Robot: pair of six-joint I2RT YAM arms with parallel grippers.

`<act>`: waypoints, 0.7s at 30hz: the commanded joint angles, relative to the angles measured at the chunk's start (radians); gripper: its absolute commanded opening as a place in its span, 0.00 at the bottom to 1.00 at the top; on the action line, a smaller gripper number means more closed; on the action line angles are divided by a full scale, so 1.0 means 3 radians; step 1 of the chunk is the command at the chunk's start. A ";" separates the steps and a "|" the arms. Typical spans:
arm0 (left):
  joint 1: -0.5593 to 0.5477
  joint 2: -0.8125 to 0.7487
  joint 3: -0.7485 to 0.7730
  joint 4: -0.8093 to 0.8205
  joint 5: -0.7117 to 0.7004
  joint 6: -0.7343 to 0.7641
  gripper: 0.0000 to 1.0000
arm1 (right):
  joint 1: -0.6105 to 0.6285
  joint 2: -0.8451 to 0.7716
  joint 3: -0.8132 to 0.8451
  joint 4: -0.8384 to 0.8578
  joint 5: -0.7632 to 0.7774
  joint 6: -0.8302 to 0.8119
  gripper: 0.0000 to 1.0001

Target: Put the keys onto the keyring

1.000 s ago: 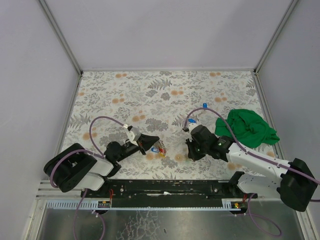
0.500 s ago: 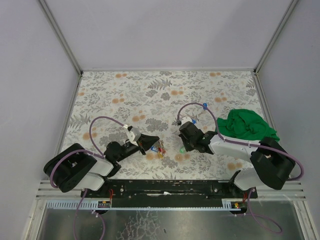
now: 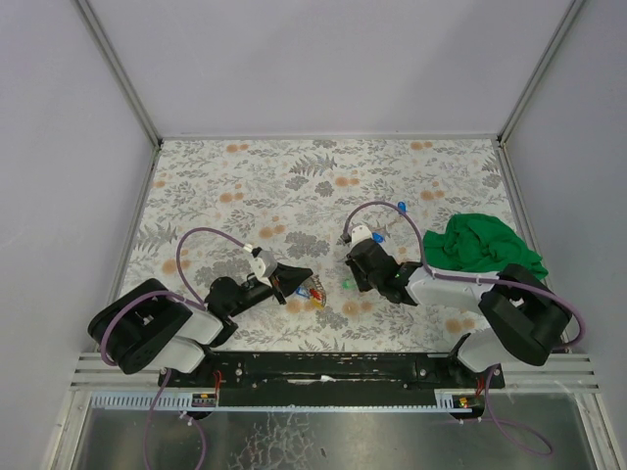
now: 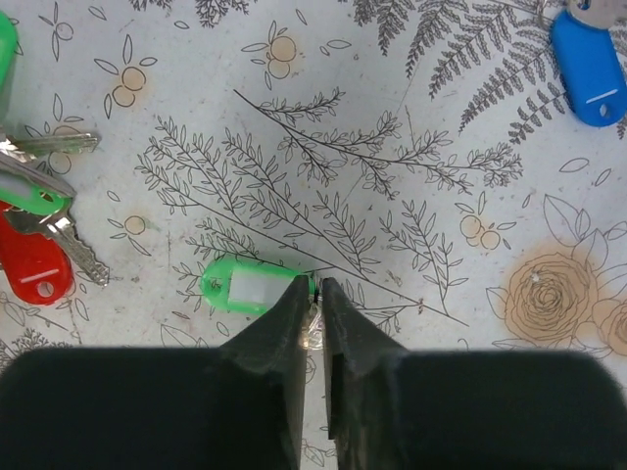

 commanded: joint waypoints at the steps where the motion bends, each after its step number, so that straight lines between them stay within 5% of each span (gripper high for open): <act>1: -0.0009 0.0019 0.0038 0.0301 0.0054 0.0066 0.00 | 0.0014 -0.0095 -0.0028 0.0207 -0.0027 -0.0106 0.23; 8: -0.0009 0.0028 0.0022 0.0295 0.0127 0.0015 0.00 | 0.0012 -0.0739 -0.0179 0.0431 -0.0533 -0.0538 0.39; 21: -0.0009 -0.0120 -0.0078 0.0292 0.0425 -0.0434 0.00 | 0.0014 -0.1037 -0.0757 0.2025 -0.2014 -0.1186 0.37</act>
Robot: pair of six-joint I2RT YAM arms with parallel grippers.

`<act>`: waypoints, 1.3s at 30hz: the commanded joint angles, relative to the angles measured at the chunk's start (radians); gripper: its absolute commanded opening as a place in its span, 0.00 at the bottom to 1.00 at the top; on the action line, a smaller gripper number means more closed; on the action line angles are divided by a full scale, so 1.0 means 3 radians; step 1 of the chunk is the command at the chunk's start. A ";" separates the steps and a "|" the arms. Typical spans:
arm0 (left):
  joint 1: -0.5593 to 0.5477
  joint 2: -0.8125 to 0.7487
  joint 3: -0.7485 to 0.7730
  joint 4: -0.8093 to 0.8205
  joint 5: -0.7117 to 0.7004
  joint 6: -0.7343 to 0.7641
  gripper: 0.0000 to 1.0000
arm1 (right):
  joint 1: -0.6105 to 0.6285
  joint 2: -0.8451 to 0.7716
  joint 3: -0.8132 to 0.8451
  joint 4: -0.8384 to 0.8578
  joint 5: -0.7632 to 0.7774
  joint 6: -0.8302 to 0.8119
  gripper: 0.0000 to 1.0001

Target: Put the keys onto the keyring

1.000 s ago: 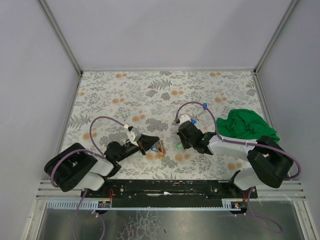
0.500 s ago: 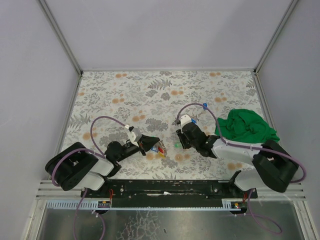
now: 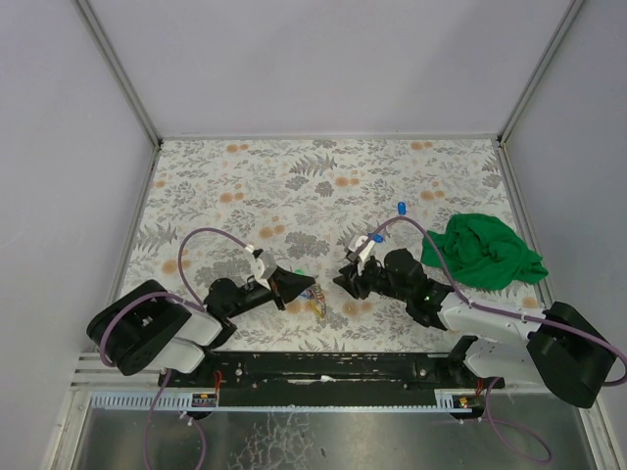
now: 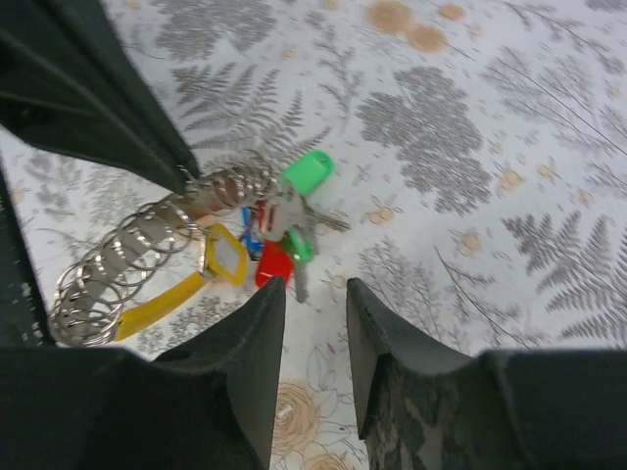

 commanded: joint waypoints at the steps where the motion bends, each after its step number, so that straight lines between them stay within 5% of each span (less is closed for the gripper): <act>1: -0.0009 -0.0126 -0.0055 0.0293 0.0166 -0.0199 0.00 | 0.0013 0.0056 -0.0017 0.0720 -0.0737 -0.0316 0.36; 14: -0.0009 -0.0184 -0.0050 0.0278 0.0381 -0.0302 0.00 | 0.0013 0.0312 -0.0008 0.0996 -0.1481 -0.0546 0.29; 32: -0.0067 -0.0040 0.0025 0.0288 0.0484 -0.0272 0.00 | 0.0010 0.0456 0.0116 0.0996 -0.1723 -0.0424 0.21; 39: -0.0091 -0.0048 0.0043 0.0292 0.0542 -0.0269 0.00 | 0.0013 0.0549 0.0167 0.0967 -0.1760 -0.0388 0.08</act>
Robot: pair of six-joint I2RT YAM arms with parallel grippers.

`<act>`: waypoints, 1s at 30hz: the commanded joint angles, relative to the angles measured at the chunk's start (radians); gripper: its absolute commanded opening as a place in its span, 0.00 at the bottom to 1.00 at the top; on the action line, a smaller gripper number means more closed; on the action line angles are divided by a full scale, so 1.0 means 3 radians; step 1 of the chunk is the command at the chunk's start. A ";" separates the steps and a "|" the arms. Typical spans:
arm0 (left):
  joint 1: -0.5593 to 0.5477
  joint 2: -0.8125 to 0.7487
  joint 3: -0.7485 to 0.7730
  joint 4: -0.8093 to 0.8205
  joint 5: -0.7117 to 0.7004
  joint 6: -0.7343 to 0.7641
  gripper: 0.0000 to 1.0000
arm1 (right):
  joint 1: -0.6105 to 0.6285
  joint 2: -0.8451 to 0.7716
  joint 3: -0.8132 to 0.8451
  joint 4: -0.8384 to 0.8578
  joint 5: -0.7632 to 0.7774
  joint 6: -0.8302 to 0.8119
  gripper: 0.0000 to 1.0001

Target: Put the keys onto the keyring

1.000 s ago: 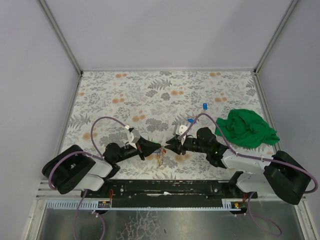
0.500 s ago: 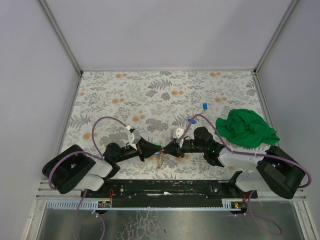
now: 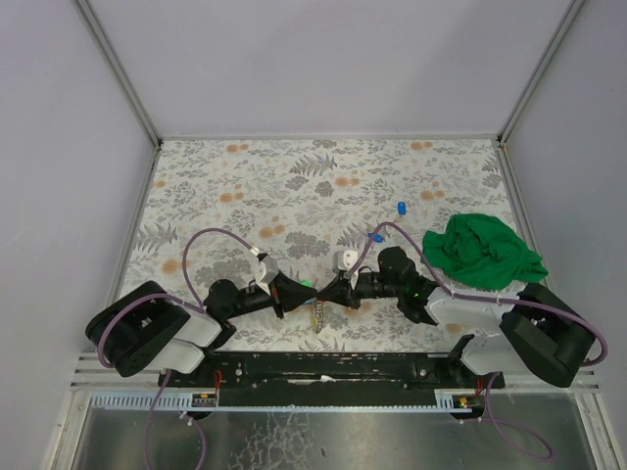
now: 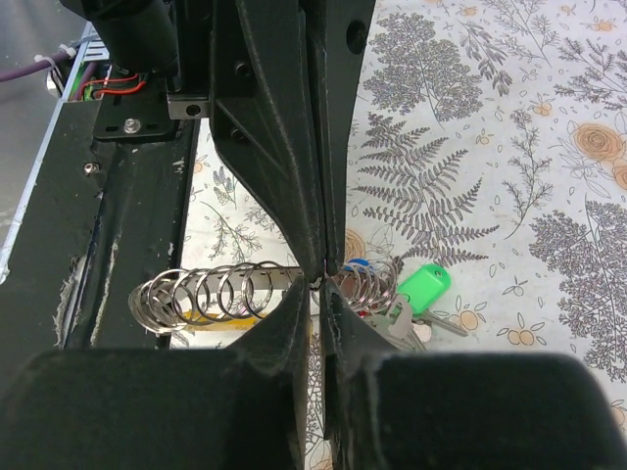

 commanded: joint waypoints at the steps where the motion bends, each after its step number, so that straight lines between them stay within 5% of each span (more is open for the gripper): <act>1: -0.0042 0.0000 0.0076 0.0296 0.0087 0.0023 0.00 | 0.0010 0.0053 0.0183 0.0122 -0.0090 0.0037 0.05; 9: -0.0046 -0.0119 0.0015 0.0197 -0.0017 0.0028 0.06 | 0.0014 0.0033 0.0434 -0.0564 0.0002 -0.0143 0.00; 20: -0.0044 -0.0961 0.0138 -0.1435 -0.0319 0.0406 0.16 | 0.0018 0.0361 0.1508 -0.2715 0.0278 -0.0777 0.00; 30: -0.0042 -0.0633 0.0027 -0.0873 -0.0394 0.0562 0.18 | 0.0129 0.0615 0.2159 -0.3837 0.0707 -0.1174 0.00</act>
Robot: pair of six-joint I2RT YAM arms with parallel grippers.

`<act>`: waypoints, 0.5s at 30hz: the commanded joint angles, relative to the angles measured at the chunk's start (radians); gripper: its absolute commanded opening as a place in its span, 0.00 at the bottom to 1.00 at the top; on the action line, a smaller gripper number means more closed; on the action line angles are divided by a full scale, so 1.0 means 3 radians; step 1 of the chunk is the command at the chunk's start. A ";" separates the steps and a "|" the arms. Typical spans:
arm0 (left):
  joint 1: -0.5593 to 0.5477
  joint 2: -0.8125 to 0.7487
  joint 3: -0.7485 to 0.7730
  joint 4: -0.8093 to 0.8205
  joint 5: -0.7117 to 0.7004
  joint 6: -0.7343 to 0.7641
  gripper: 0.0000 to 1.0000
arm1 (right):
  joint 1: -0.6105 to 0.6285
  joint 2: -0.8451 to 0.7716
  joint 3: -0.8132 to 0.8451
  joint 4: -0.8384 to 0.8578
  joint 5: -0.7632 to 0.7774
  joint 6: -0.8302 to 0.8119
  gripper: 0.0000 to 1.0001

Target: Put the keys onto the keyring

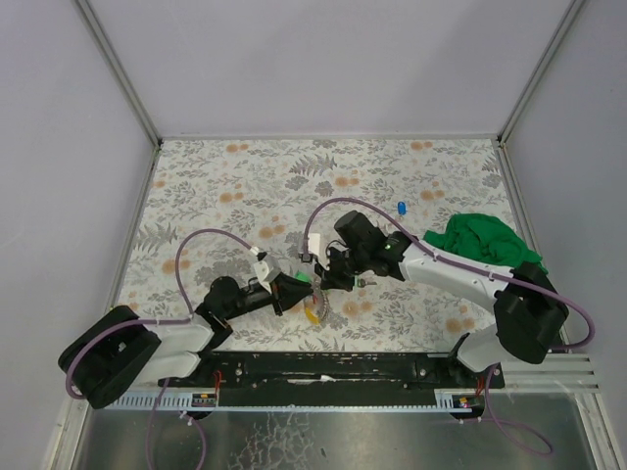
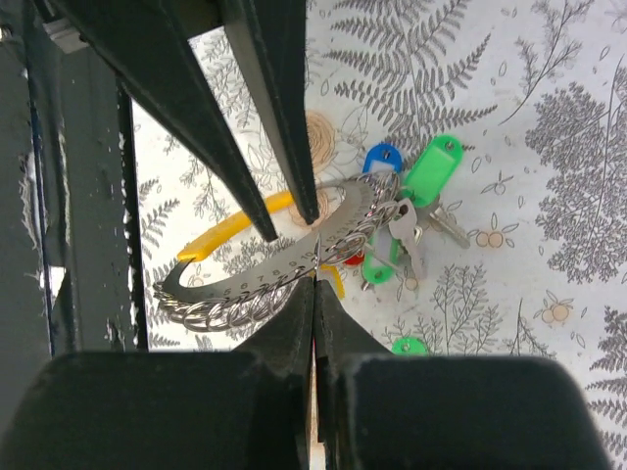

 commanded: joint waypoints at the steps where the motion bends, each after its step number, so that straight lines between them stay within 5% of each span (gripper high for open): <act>1: -0.0019 0.0228 -0.0005 0.0422 0.0003 0.0193 0.18 | 0.0071 0.0040 0.0297 -0.0560 0.0218 -0.0262 0.00; 15: -0.0019 0.0757 0.0212 0.0877 0.0494 0.0474 0.18 | 0.0146 0.0095 0.0496 -0.0813 0.0291 -0.0404 0.00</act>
